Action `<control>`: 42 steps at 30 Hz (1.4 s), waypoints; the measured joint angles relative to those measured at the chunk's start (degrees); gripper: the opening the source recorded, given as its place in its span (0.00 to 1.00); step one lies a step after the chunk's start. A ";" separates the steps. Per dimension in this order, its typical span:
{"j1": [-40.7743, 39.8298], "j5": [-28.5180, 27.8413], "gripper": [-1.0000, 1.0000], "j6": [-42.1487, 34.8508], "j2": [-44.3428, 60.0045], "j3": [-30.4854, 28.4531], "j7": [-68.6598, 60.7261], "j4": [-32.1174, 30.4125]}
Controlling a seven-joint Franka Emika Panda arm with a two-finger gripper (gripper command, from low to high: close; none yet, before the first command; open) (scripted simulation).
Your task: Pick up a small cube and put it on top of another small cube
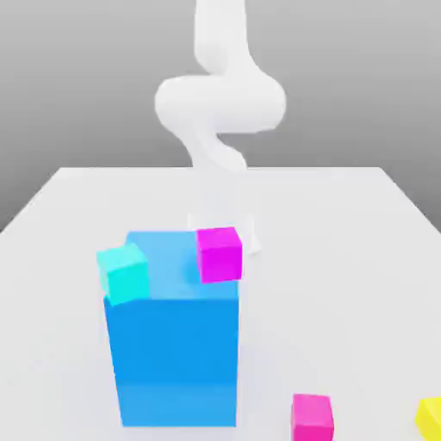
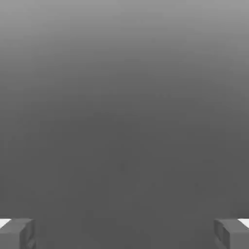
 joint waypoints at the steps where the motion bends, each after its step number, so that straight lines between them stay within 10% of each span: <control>1: 1.52 0.64 0.50 0.65 2.04 -0.99 -2.68 -0.16; 20: 19.09 13.53 0.50 11.85 37.96 -9.17 -50.92 -3.02; 36: 19.51 8.12 0.50 27.39 66.11 -5.19 -72.26 -3.83; 37: 19.06 8.52 0.00 28.48 67.52 -4.65 -72.59 -3.55; 42: 19.06 8.51 0.00 28.30 67.51 -4.65 -72.57 -3.55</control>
